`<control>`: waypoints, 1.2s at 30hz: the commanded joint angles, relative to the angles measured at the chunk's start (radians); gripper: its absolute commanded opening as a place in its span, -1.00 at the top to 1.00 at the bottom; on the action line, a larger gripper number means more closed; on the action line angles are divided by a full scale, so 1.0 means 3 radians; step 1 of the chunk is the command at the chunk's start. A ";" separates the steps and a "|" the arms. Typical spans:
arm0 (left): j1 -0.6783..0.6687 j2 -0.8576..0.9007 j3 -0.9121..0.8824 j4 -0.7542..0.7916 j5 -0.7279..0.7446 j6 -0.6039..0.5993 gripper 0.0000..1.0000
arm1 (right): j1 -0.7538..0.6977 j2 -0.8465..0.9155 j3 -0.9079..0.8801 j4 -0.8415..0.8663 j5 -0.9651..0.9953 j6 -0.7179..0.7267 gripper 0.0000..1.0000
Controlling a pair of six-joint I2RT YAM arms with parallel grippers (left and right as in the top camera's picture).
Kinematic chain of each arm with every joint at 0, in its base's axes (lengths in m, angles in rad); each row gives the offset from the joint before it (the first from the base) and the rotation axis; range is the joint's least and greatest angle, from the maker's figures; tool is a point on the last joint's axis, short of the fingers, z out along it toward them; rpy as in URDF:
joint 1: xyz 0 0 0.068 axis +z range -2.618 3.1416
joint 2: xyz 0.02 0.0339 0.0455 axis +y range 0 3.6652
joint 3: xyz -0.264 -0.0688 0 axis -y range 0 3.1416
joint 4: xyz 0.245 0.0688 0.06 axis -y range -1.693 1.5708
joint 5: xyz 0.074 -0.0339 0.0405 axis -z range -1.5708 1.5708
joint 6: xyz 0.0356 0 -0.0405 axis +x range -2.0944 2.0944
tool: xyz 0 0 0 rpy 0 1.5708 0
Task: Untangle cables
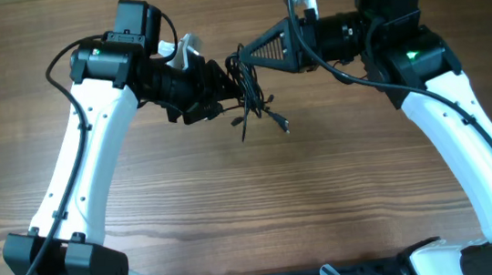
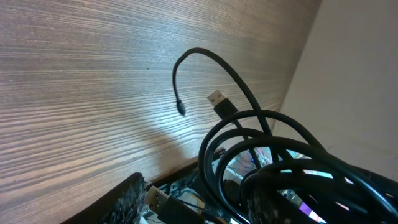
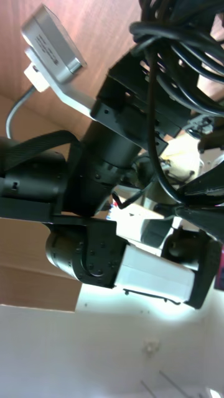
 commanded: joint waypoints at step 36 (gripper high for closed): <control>0.0011 -0.0043 -0.0009 0.0020 -0.1436 -0.0314 0.92 | 0.0000 -0.0005 0.0067 0.0004 -0.0502 -0.0287 0.91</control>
